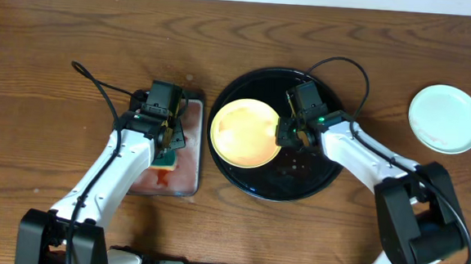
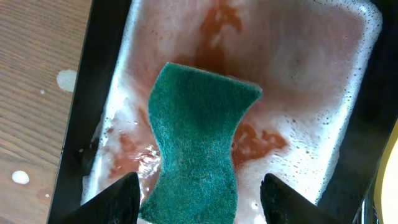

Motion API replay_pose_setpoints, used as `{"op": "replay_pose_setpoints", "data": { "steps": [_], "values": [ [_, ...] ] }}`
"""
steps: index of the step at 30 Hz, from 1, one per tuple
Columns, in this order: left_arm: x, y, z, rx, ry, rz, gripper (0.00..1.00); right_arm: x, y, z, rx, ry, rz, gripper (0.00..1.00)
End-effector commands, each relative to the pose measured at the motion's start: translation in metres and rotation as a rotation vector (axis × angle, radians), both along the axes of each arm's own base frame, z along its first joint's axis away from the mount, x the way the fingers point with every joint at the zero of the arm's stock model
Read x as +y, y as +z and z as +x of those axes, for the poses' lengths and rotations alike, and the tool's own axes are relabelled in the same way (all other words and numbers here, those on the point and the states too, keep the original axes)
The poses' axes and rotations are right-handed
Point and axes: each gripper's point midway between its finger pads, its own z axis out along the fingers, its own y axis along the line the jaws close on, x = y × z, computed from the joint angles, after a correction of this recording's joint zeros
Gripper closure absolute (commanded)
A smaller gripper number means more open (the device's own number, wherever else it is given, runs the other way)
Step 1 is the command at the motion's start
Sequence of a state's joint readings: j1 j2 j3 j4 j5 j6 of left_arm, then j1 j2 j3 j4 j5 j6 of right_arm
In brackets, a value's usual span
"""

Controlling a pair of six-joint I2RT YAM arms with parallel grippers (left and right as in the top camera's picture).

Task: Clean dirty plates on tray and stack at the side
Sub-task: 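Carry the green sponge left and drop it into the soapy basin, then tilt and lift the yellow plate off the tray with the right gripper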

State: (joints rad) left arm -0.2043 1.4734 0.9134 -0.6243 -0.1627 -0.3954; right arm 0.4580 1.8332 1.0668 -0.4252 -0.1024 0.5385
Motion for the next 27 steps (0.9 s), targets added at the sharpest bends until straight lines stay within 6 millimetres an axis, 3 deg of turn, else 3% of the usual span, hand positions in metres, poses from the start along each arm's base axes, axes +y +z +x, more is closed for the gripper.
{"op": "replay_pose_setpoints", "data": {
  "steps": [1,2,3,6,11,15,19,24,27],
  "values": [
    [0.001,0.014,-0.001,-0.047,0.002,-0.008,0.37,0.001,-0.008,0.006,0.006,0.007,0.013,0.60],
    [0.001,0.018,0.000,-0.061,0.002,-0.011,0.37,0.002,-0.011,0.007,0.008,0.008,0.016,0.62],
    [0.001,0.034,0.001,-0.117,0.001,-0.023,0.37,0.007,-0.017,0.007,0.018,0.016,0.034,0.75],
    [0.001,0.059,0.001,-0.202,0.001,-0.040,0.37,0.009,-0.023,0.007,0.028,0.021,0.044,0.99],
    [0.002,0.092,-0.005,-0.308,0.001,-0.062,0.36,0.005,-0.016,0.015,0.007,0.024,0.045,0.99],
    [0.004,0.103,-0.014,-0.331,0.001,-0.067,0.36,-0.013,0.024,0.035,-0.073,-0.015,-0.003,0.99],
    [0.005,0.102,-0.018,-0.318,0.001,-0.065,0.36,-0.047,0.083,0.048,-0.217,-0.041,-0.172,0.99],
    [0.003,0.102,-0.018,-0.317,-0.002,-0.070,0.36,-0.078,0.134,0.044,-0.319,-0.063,-0.317,0.99],
    [0.003,0.102,-0.018,-0.316,-0.002,-0.071,0.36,-0.094,0.150,0.040,-0.354,-0.087,-0.386,0.99]
  ]
}}
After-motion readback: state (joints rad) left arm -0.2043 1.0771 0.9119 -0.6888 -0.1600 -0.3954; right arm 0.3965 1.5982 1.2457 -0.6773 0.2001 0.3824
